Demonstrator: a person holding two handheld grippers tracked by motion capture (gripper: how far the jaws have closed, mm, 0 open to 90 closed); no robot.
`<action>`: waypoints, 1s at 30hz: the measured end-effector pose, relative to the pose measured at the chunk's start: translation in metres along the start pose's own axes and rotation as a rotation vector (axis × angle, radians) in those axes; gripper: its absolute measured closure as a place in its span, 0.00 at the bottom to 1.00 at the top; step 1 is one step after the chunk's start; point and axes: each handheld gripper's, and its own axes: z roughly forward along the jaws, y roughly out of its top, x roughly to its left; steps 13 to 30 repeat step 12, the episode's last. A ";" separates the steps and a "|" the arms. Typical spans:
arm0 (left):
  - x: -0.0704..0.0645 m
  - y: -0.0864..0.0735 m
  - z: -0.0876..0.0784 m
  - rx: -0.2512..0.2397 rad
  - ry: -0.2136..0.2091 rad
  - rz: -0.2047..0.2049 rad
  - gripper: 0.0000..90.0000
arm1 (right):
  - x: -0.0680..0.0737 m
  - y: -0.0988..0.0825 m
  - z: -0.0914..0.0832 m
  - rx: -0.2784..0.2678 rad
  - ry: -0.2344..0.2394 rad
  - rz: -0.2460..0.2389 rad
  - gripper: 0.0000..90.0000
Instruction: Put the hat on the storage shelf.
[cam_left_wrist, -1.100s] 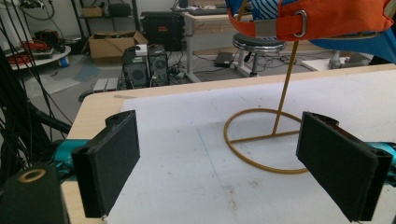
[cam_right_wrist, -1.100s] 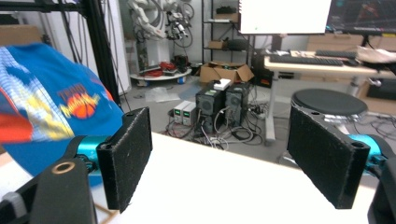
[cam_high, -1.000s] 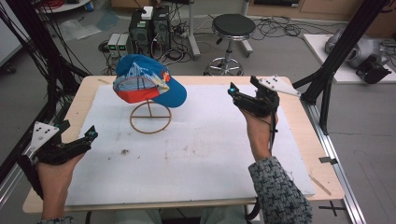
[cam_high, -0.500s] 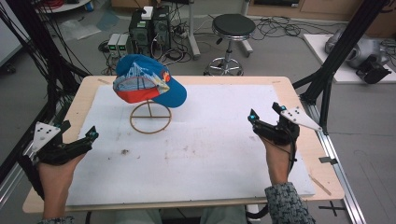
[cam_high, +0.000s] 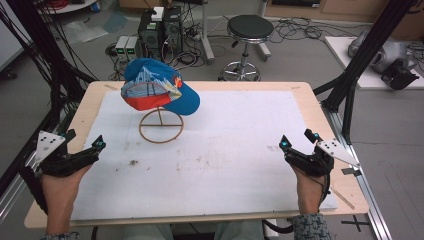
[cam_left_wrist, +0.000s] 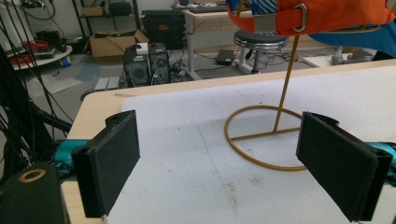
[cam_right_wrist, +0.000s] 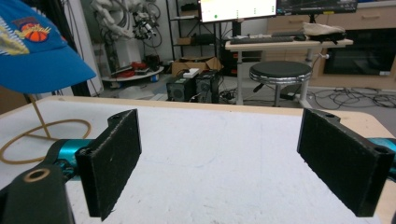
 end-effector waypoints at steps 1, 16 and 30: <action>0.000 0.000 0.000 0.001 -0.001 0.002 0.15 | -0.002 0.000 0.000 0.006 0.004 0.015 0.14; -0.002 -0.001 0.002 0.007 -0.006 0.008 0.15 | -0.005 -0.006 -0.003 0.033 0.015 -0.008 0.14; -0.002 -0.001 0.002 0.007 -0.006 0.008 0.15 | -0.005 -0.006 -0.003 0.033 0.015 -0.008 0.14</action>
